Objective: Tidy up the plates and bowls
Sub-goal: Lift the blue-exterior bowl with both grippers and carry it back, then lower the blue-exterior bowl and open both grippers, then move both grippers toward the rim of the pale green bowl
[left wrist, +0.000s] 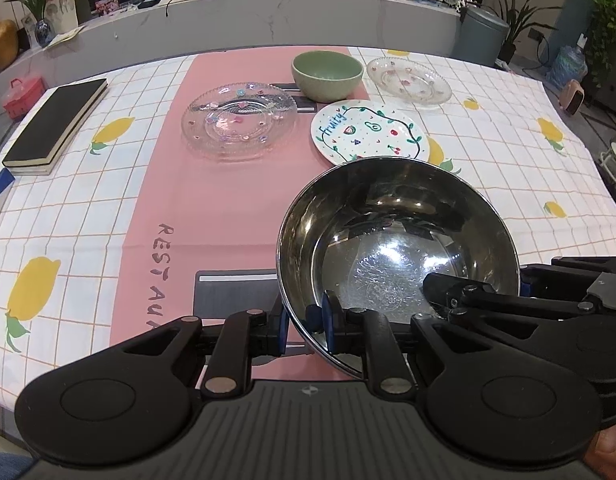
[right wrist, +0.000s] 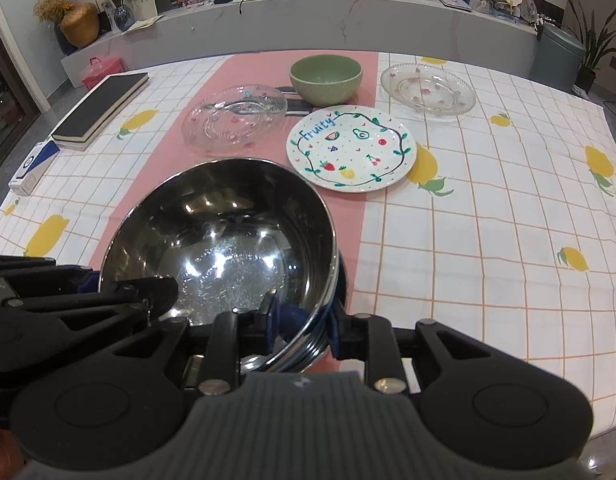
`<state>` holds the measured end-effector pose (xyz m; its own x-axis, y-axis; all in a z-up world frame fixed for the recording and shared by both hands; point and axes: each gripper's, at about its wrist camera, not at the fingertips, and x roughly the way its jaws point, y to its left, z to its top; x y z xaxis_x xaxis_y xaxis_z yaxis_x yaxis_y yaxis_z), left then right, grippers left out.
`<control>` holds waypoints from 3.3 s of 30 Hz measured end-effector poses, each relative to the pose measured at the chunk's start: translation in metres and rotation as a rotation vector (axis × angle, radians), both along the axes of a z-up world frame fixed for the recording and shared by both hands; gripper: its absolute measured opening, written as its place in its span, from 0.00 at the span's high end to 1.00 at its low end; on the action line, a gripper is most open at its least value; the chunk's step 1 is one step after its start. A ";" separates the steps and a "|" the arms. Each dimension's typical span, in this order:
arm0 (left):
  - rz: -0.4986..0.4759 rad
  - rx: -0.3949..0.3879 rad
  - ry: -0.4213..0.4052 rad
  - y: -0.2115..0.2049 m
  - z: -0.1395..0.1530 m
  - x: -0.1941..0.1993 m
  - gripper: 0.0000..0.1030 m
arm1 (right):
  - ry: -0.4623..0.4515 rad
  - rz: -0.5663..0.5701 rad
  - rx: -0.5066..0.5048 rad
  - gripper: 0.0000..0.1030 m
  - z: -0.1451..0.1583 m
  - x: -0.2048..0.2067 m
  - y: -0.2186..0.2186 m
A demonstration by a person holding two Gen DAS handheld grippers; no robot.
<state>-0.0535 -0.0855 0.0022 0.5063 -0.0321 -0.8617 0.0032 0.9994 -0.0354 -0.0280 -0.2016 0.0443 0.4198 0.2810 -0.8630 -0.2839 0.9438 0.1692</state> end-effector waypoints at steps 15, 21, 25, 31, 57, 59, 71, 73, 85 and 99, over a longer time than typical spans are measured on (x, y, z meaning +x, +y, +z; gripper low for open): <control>-0.021 0.004 0.012 0.000 -0.004 0.006 0.81 | -0.005 0.006 -0.024 0.76 -0.003 0.000 0.003; -0.022 -0.014 0.018 0.001 -0.006 0.008 0.80 | -0.012 0.000 -0.020 0.74 -0.003 -0.002 0.002; -0.025 -0.018 0.021 0.001 -0.007 0.009 0.79 | -0.018 -0.002 -0.017 0.72 -0.001 -0.004 0.001; -0.031 -0.017 0.024 0.000 -0.008 0.009 0.78 | -0.016 -0.010 -0.003 0.71 0.001 -0.003 -0.002; -0.029 -0.023 0.008 0.002 -0.003 0.010 0.78 | -0.066 -0.028 -0.058 0.96 0.006 0.005 -0.014; -0.030 -0.024 0.007 0.002 -0.003 0.010 0.78 | -0.062 -0.028 -0.056 0.96 0.005 0.005 -0.015; -0.028 -0.042 -0.021 0.013 0.010 0.013 0.78 | -0.073 -0.050 -0.015 0.92 0.017 0.011 -0.024; -0.023 -0.052 -0.032 0.018 0.015 0.017 0.78 | -0.077 -0.059 0.004 0.91 0.022 0.015 -0.027; -0.018 -0.051 -0.067 0.037 0.028 0.044 0.76 | -0.119 -0.065 0.005 0.82 0.040 0.044 -0.028; -0.067 -0.063 -0.079 0.036 0.028 0.090 0.74 | -0.082 -0.075 -0.014 0.74 0.033 0.111 -0.029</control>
<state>0.0366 -0.0498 0.0302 0.5674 -0.1210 -0.8145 0.0749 0.9926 -0.0953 0.0830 -0.2303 0.0773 0.5083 0.2343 -0.8287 -0.2248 0.9650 0.1350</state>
